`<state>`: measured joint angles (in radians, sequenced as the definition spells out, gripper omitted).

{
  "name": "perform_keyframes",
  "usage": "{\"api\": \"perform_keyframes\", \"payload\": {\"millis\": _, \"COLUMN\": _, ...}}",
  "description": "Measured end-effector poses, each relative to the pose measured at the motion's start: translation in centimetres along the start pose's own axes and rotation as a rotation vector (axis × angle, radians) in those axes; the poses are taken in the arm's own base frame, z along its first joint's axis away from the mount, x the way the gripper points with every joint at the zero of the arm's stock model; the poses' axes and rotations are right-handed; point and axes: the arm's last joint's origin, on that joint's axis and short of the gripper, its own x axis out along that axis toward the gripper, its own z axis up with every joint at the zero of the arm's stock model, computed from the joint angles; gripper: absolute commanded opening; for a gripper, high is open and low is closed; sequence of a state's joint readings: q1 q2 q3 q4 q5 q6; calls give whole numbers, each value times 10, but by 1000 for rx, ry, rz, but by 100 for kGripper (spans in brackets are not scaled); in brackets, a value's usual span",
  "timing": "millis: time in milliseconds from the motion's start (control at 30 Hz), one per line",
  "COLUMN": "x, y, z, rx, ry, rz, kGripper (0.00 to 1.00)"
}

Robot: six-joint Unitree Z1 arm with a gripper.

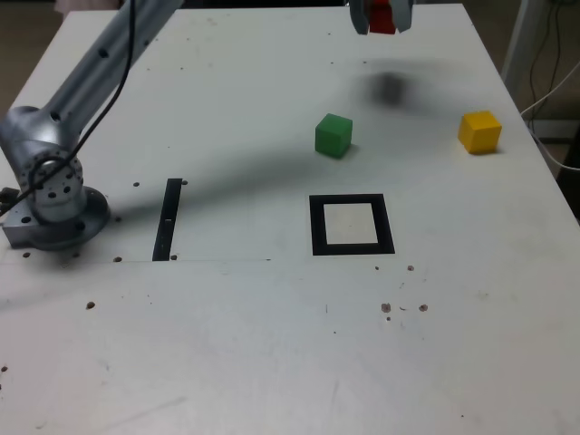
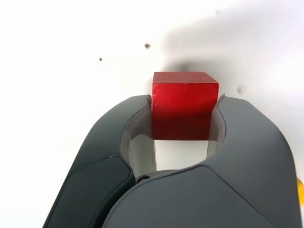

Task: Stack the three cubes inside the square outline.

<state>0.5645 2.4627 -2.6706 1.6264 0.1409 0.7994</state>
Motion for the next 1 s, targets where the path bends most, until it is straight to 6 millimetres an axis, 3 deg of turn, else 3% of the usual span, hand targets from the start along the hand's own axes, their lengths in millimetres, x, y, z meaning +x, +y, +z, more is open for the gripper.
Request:
{"api": "perform_keyframes", "payload": {"millis": 433, "x": -45, "y": -66, "z": 12, "rx": -1, "ry": 28, "rz": -15, "kGripper": 31}}
{"api": "perform_keyframes", "payload": {"millis": 600, "x": -63, "y": -90, "z": 8, "rx": -22, "ry": 32, "rz": -17, "kGripper": 31}}
{"api": "perform_keyframes", "payload": {"millis": 1000, "x": -86, "y": -139, "z": -7, "rx": -75, "ry": 50, "rz": -84, "kGripper": 31}}
